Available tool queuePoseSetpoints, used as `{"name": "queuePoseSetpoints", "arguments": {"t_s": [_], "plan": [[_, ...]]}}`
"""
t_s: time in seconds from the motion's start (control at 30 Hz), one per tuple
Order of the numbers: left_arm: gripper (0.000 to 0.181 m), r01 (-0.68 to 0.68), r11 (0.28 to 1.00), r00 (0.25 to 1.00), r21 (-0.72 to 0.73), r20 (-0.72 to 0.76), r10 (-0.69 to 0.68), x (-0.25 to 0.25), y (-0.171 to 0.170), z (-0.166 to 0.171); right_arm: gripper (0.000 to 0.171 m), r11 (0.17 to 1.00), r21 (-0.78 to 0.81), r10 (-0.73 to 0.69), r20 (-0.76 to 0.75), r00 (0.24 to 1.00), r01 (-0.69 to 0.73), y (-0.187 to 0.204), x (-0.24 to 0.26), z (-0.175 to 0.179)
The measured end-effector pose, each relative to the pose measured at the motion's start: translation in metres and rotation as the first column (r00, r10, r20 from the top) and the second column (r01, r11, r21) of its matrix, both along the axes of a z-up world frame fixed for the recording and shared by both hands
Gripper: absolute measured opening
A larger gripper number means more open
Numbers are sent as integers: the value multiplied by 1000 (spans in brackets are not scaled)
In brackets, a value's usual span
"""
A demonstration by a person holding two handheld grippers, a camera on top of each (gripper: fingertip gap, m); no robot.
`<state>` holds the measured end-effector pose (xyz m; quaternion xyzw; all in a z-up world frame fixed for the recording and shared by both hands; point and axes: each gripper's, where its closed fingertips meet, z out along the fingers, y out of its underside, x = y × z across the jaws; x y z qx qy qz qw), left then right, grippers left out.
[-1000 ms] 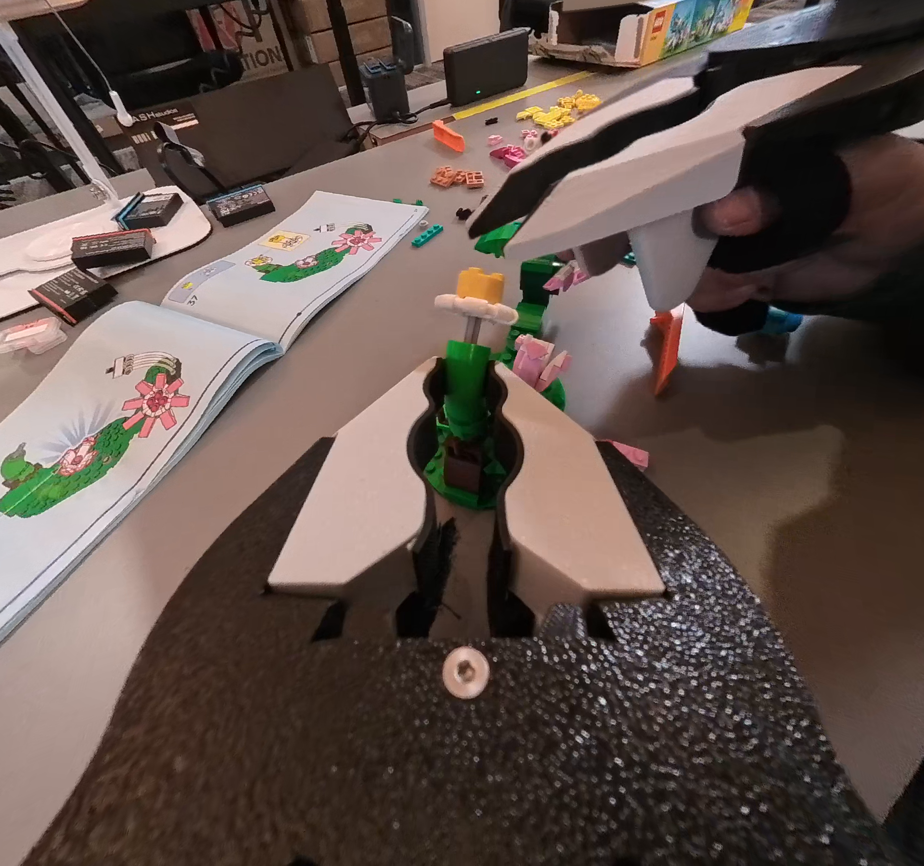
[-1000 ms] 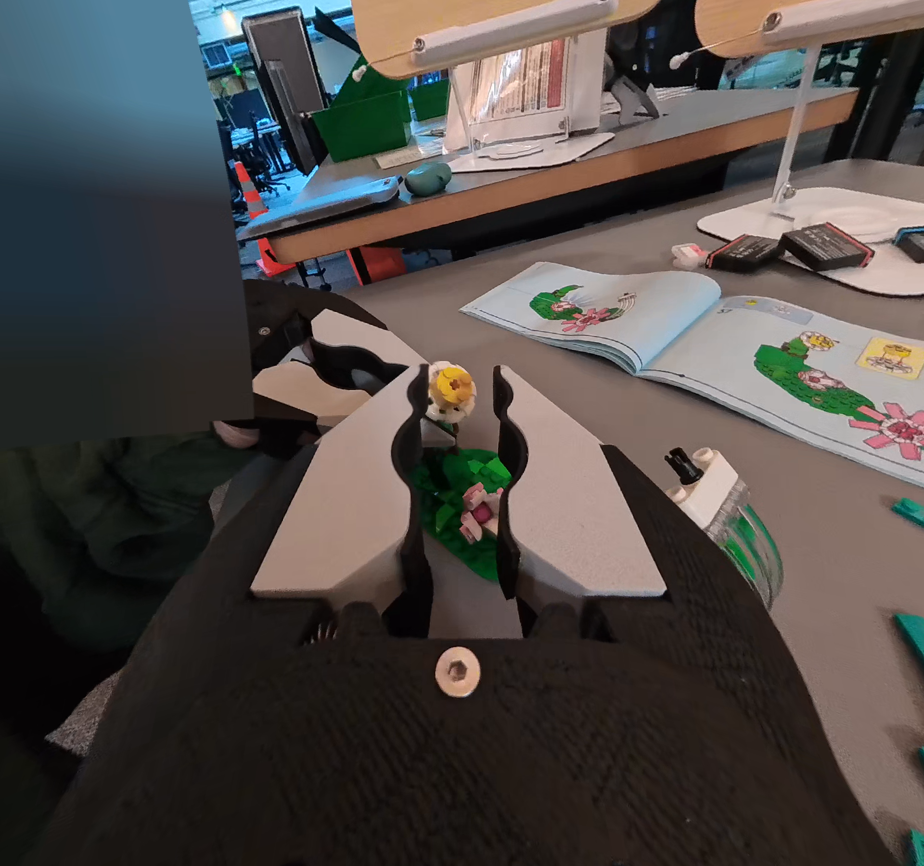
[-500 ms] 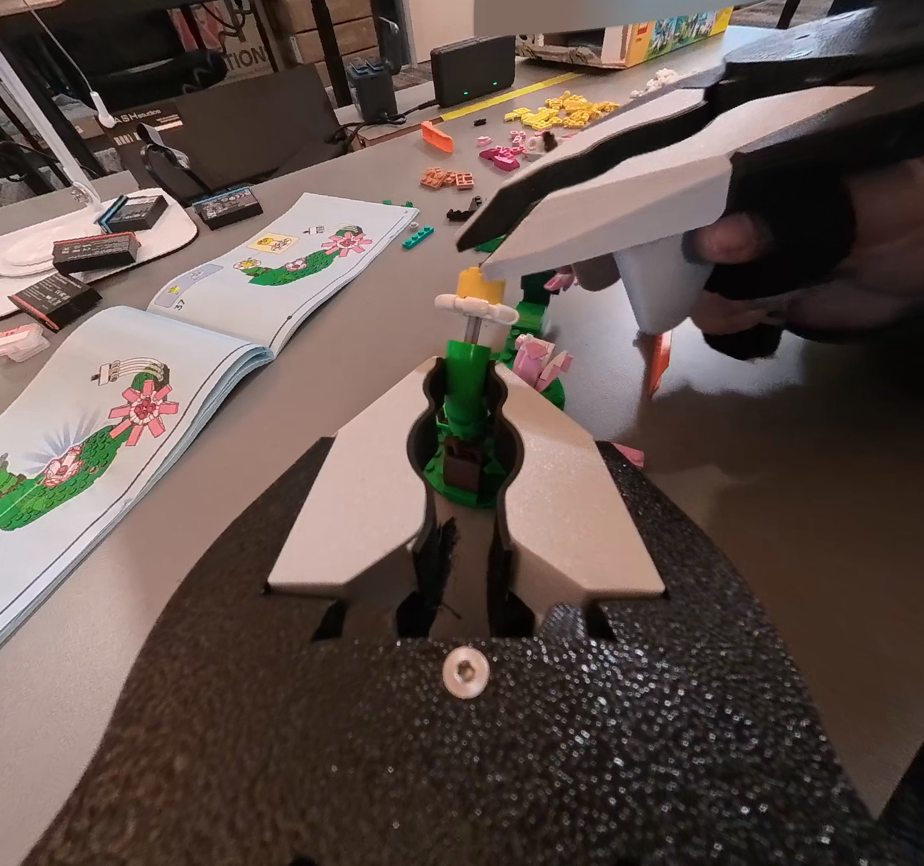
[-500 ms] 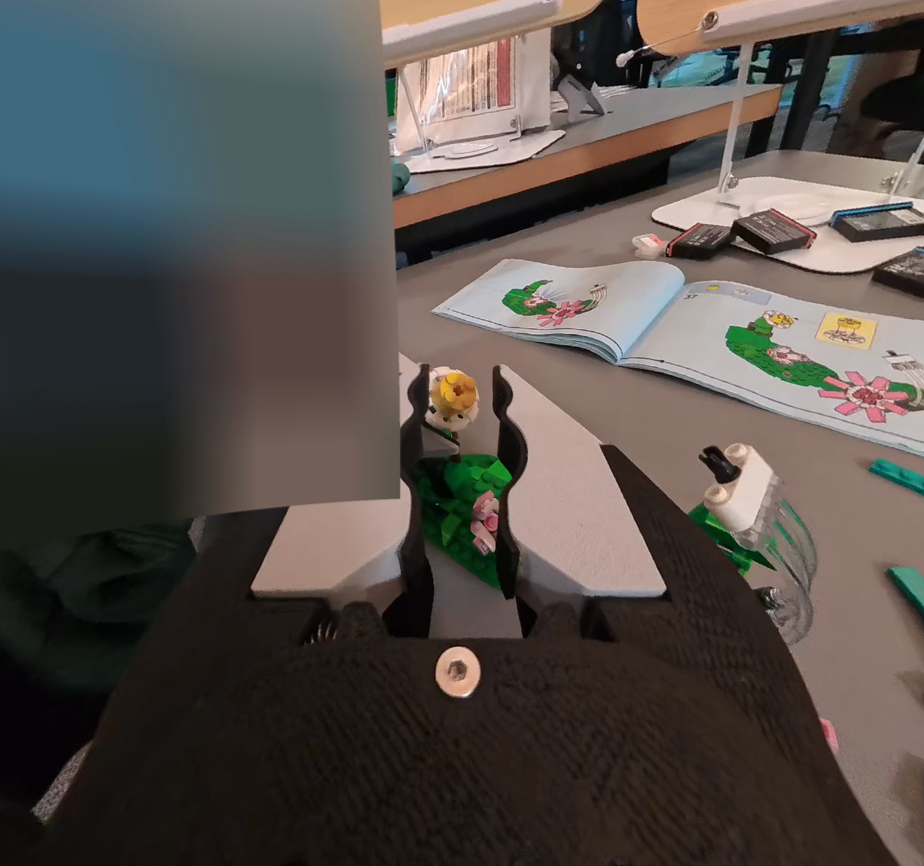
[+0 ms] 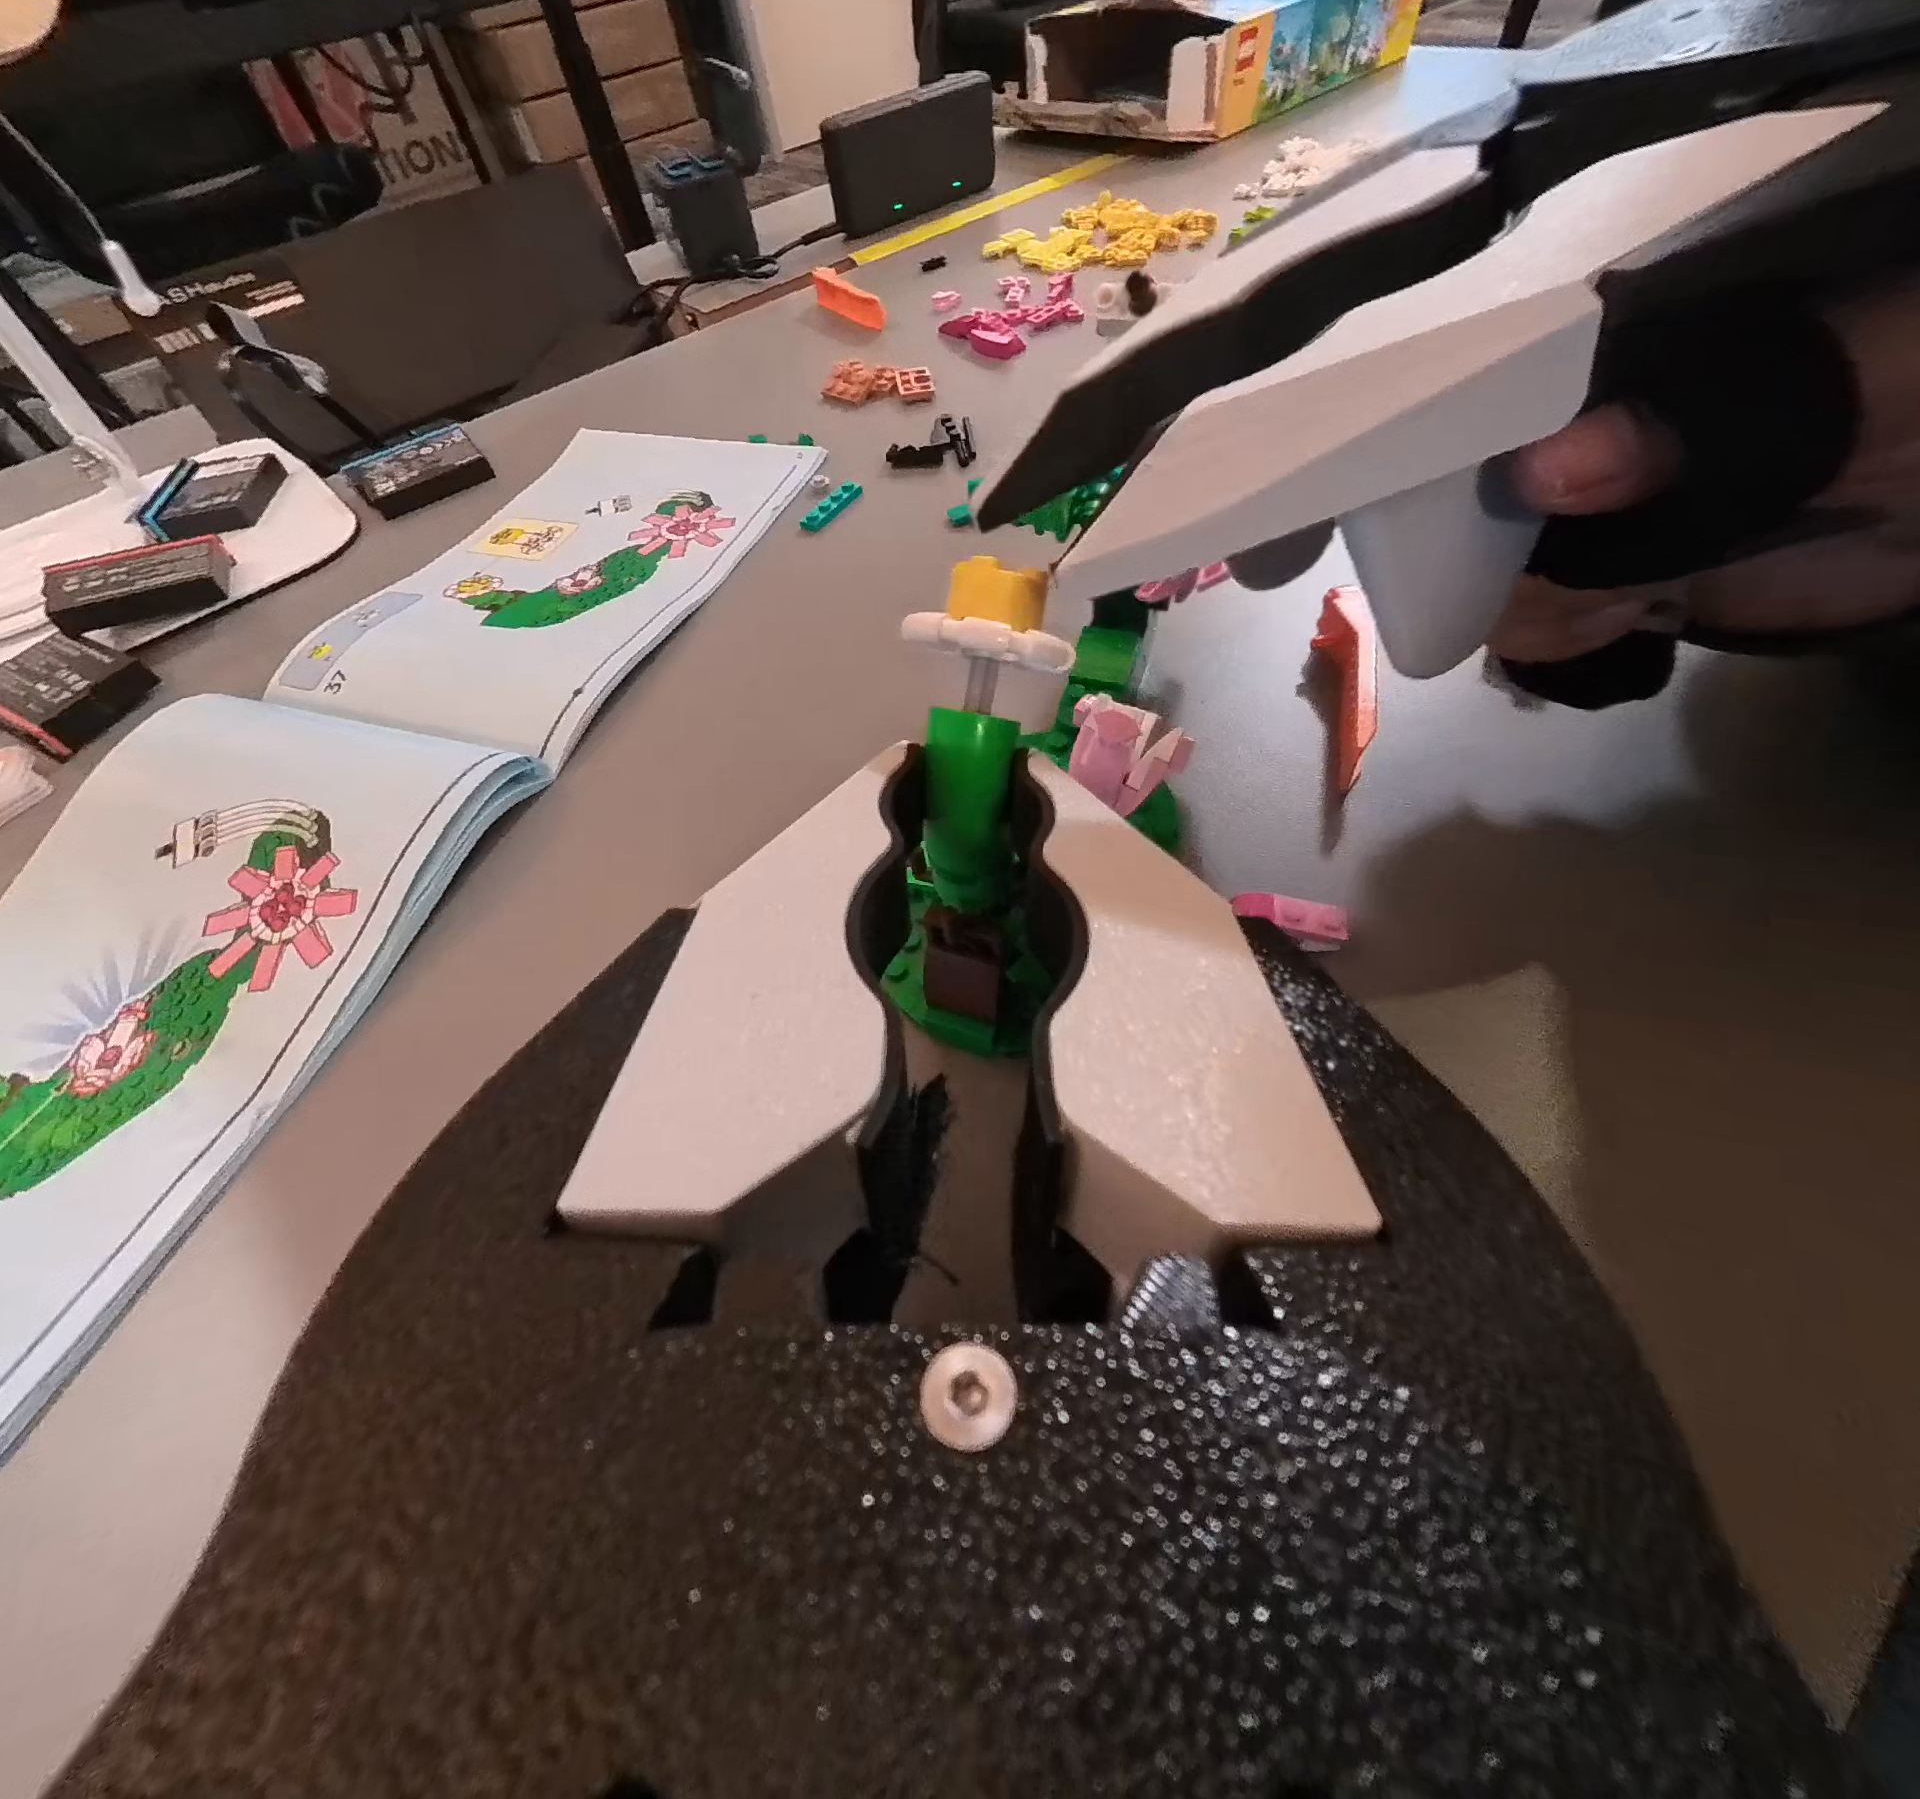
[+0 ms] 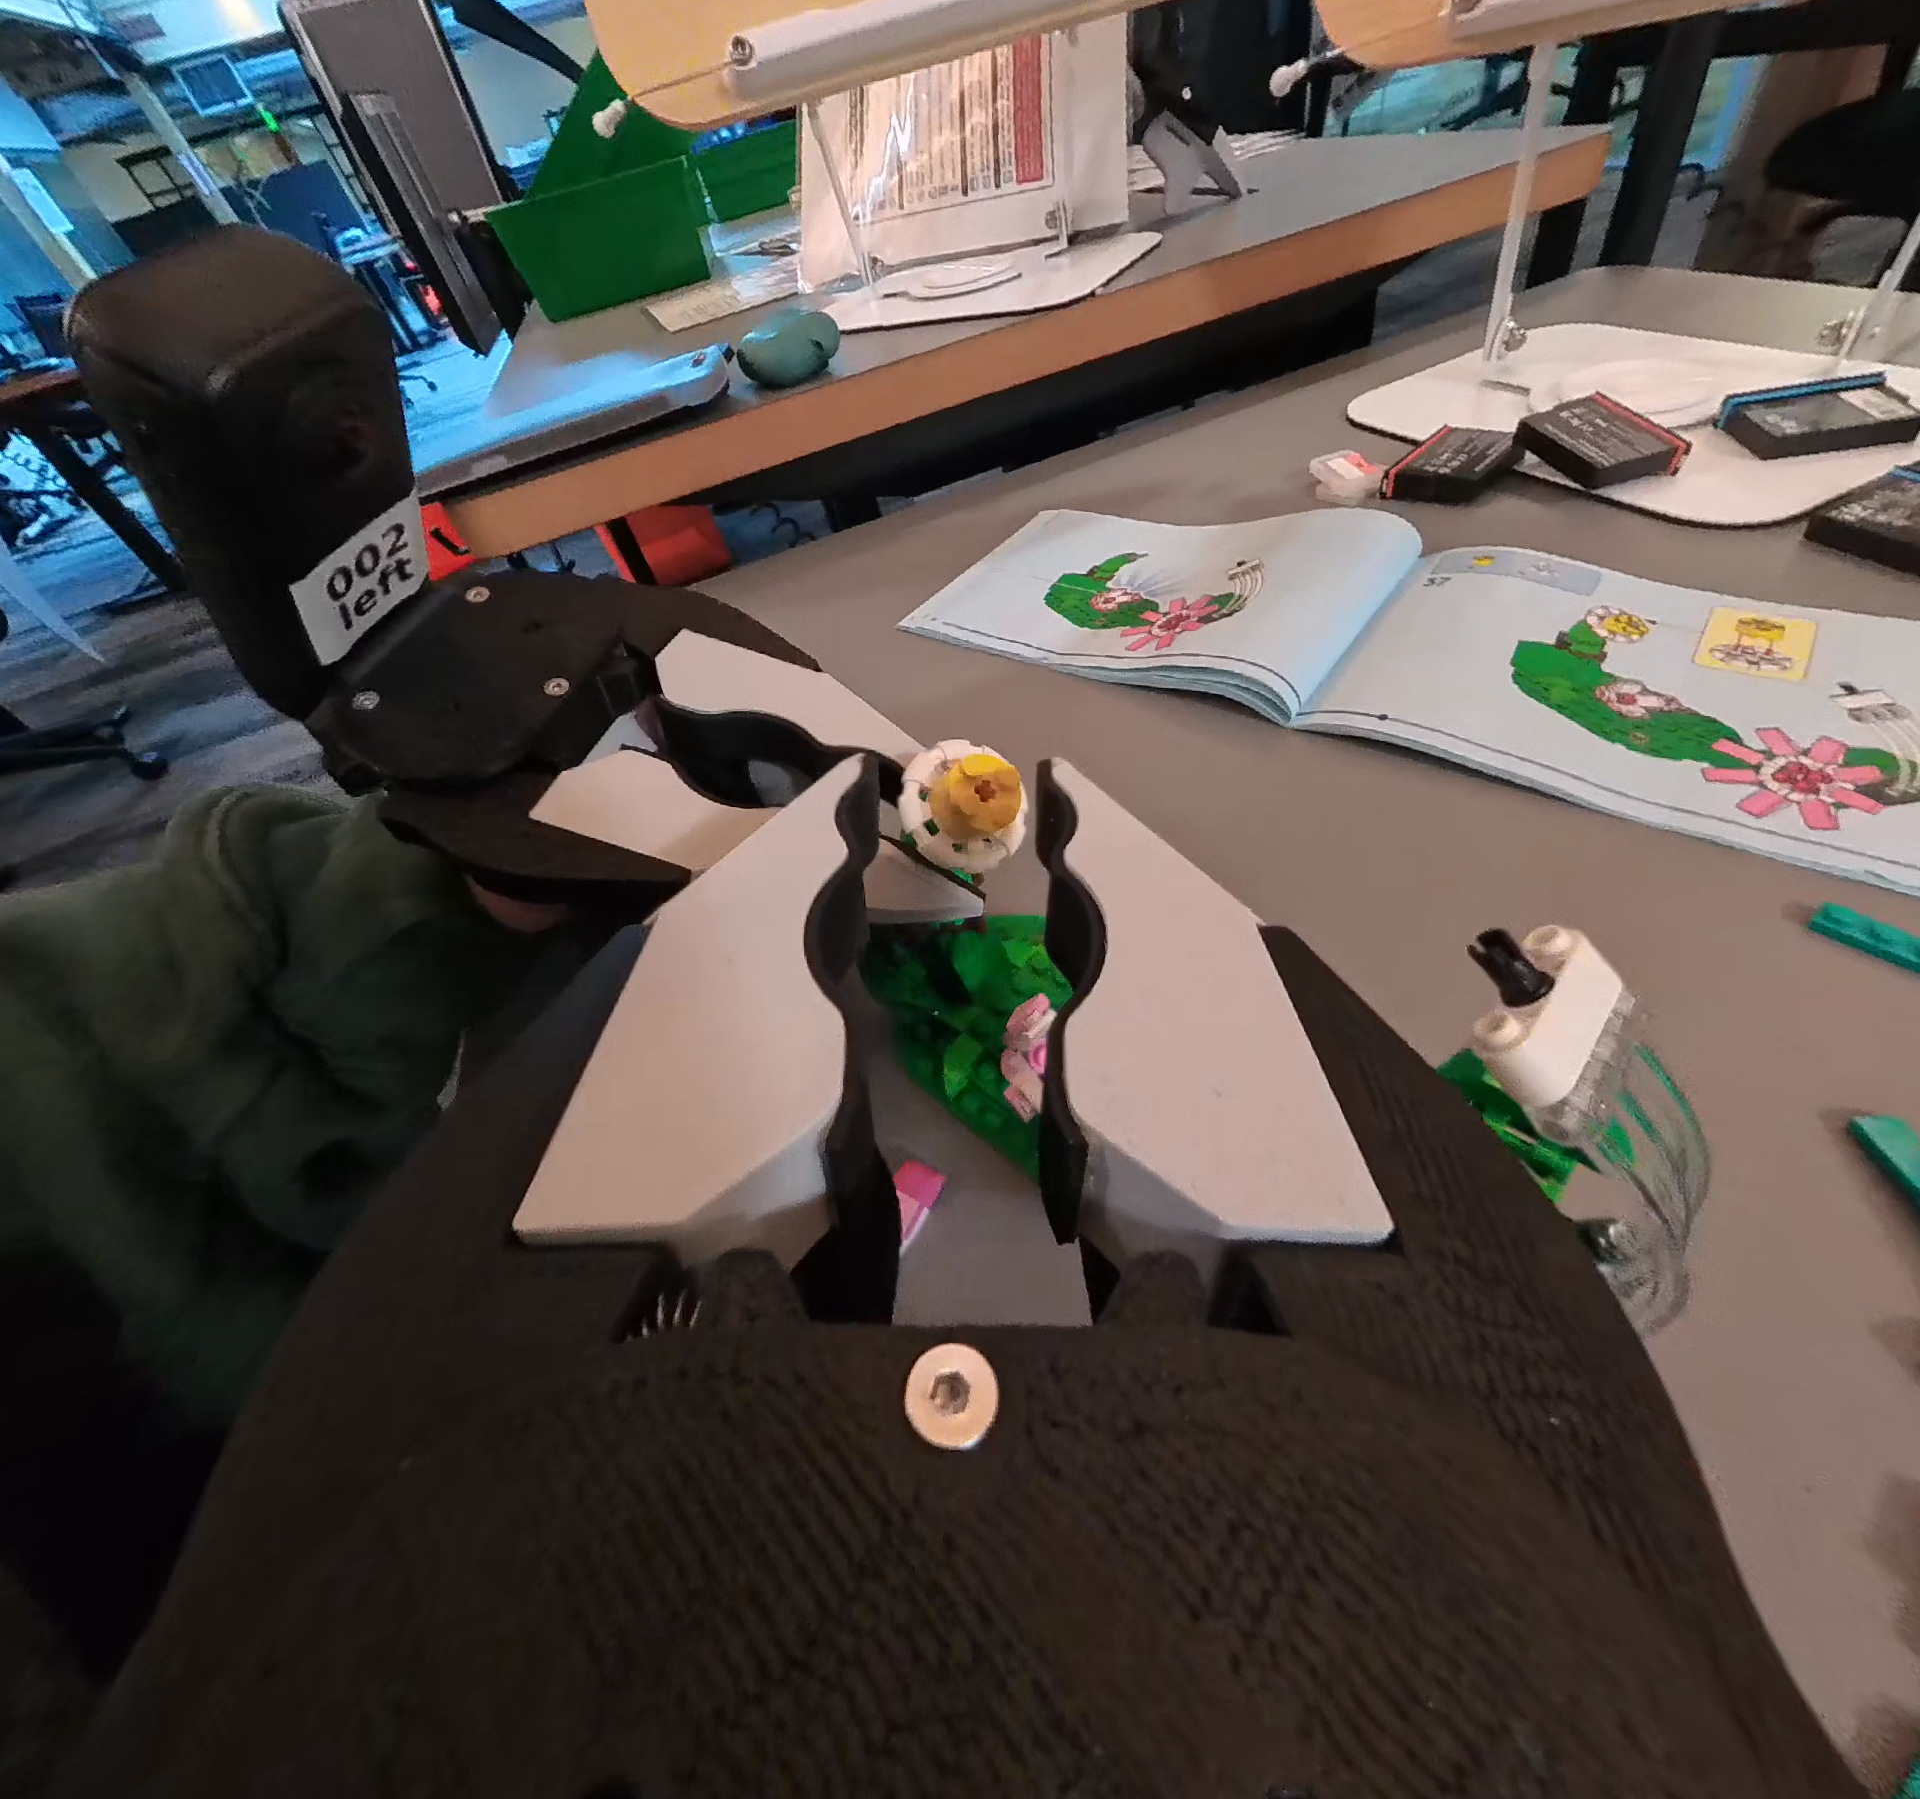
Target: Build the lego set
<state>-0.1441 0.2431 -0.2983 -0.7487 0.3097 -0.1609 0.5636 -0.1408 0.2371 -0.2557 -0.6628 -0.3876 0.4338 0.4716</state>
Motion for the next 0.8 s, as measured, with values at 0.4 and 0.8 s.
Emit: {"name": "queuePoseSetpoints", "arguments": {"t_s": [0.4,0.8], "plan": [[13,46,999,999,11,-12,-45,2,-1,0,26,1000,0,23,89,996,-23,5,-2,-5],[13,90,996,996,8,-9,-90,3,1,0,16,919,-17,357,455,816,-393,-11,20,28]]}}
